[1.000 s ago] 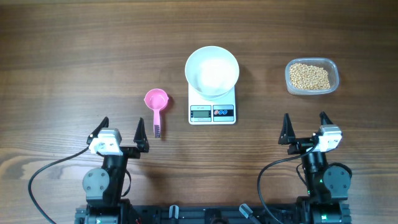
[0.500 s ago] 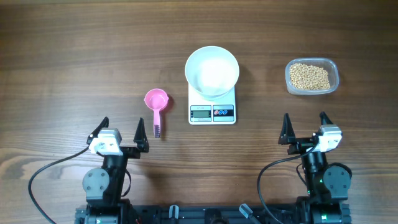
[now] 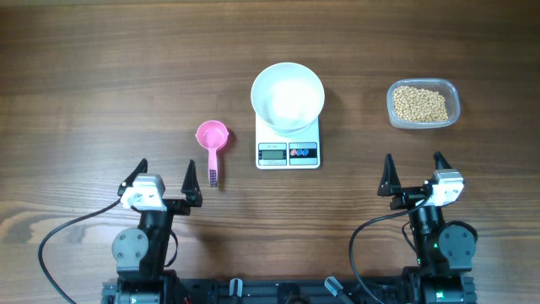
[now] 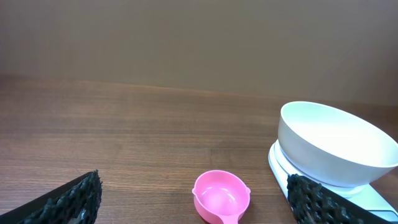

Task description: Scoop item into bowl and weigh 150g on scale

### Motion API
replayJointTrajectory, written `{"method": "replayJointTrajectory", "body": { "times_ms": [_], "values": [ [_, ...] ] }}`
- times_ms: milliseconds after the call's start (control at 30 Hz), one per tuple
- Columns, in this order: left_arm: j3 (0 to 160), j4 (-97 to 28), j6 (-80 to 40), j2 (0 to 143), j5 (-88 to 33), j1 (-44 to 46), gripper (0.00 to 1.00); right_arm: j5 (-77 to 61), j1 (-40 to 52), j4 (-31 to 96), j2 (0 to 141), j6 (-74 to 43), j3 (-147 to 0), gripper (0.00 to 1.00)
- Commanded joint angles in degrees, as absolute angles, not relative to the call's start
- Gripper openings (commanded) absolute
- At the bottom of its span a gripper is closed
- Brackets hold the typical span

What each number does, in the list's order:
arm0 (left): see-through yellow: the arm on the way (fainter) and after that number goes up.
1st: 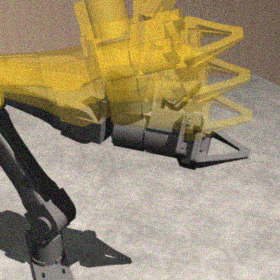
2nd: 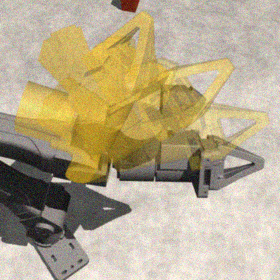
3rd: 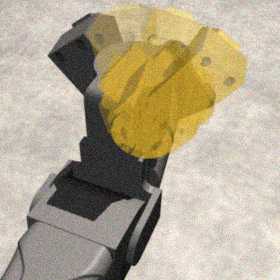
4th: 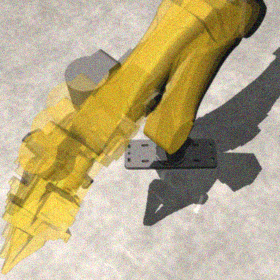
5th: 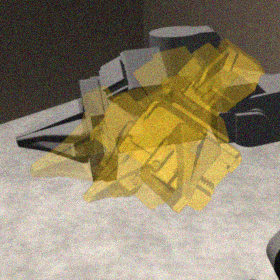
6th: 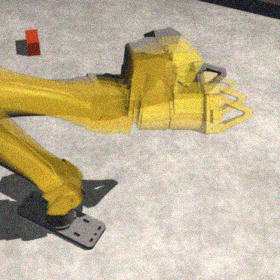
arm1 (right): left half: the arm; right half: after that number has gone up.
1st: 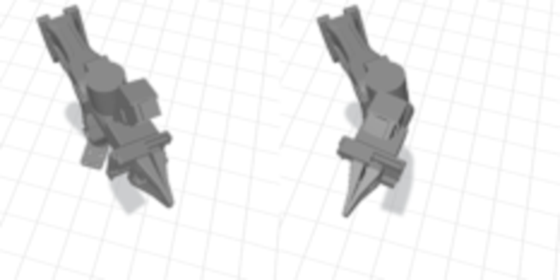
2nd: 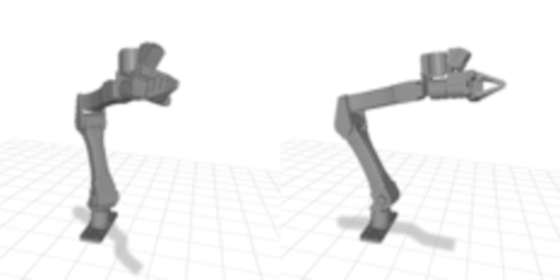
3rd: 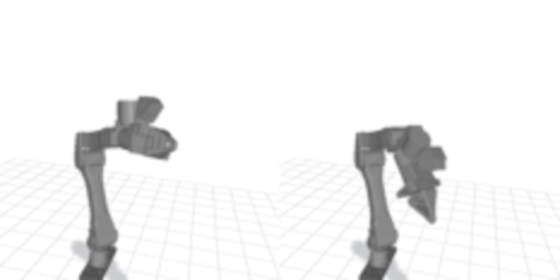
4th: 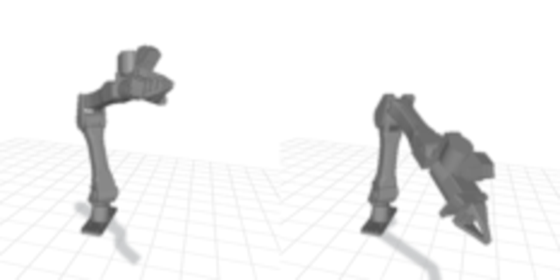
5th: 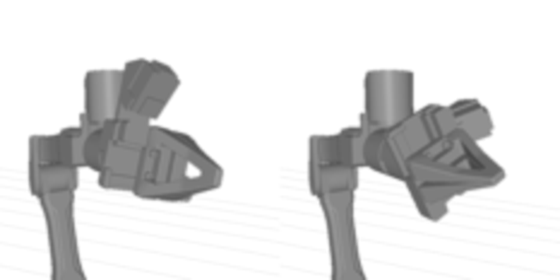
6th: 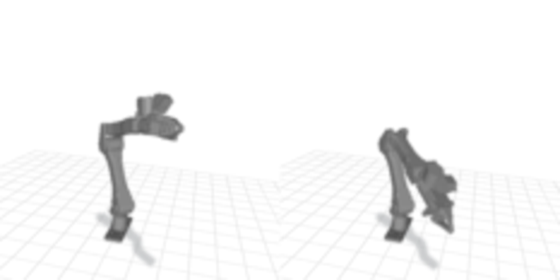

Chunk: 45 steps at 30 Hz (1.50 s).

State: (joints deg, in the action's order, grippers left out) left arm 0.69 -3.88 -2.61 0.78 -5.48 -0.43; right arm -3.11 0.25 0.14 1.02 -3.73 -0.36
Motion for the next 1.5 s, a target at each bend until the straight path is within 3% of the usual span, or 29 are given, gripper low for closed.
{"method": "replayJointTrajectory", "body": {
  "times_ms": [0,233,300,333,400,600,667,767,867,1000,1133,1333,1467],
  "values": [
    [0.34,-3.92,-1.76,0.16,-6.35,-0.1,1.0,-2.59,0.47,-0.08,1.02,-3.16,-0.3,1.0],
    [0.32,-3.9,-2.11,0.16,-6.5,-0.1,1.0,-2.59,0.47,-0.08,1.02,-3.14,-0.3,1.0],
    [0.34,-3.16,-12.8,0.16,-14.87,-0.1,1.0,-2.59,0.47,-0.08,1.02,-3.16,-0.3,1.0],
    [0.34,-2.35,-24.18,0.16,-24.77,-0.1,1.0,-2.59,0.47,-0.08,1.02,-3.14,-0.3,1.0],
    [0.34,-1.23,-31.27,0.16,-31.29,-0.1,1.0,-2.59,0.47,-0.08,1.02,-3.16,-0.3,1.0],
    [1.56,19.73,-31.79,0.21,-33.36,-0.12,1.0,-2.59,0.47,-0.08,1.02,-3.11,-0.3,1.0],
    [5.21,20.82,-30.76,1.1,-31.27,-0.16,1.0,-2.59,0.47,-0.08,1.02,-3.09,-0.3,1.0],
    [18.83,5.15,-21.54,7.6,-26.52,-0.25,1.0,-2.59,0.47,-0.08,1.02,-3.09,-0.3,1.0],
    [39.03,-25.19,-19.68,22.52,-20.45,-0.25,1.0,-2.59,0.47,-0.08,1.02,-3.11,-0.3,1.0],
    [53.56,-48.05,-19.88,40.71,-26.15,-0.21,1.0,-2.59,0.47,-0.08,1.02,-3.11,-0.3,1.0],
    [55.16,-54.0,-20.12,55.4,-32.12,-0.21,1.0,-2.59,0.47,-0.08,1.02,-3.11,-0.3,1.0],
    [55.16,-54.08,-26.46,73.58,-19.4,-0.27,1.0,-2.59,0.47,-0.08,1.02,-3.09,-0.3,1.0],
    [55.16,-52.99,-22.02,85.45,-24.45,-0.25,1.0,-2.59,0.47,-0.08,1.02,-3.09,-0.3,1.0]
  ]
}}
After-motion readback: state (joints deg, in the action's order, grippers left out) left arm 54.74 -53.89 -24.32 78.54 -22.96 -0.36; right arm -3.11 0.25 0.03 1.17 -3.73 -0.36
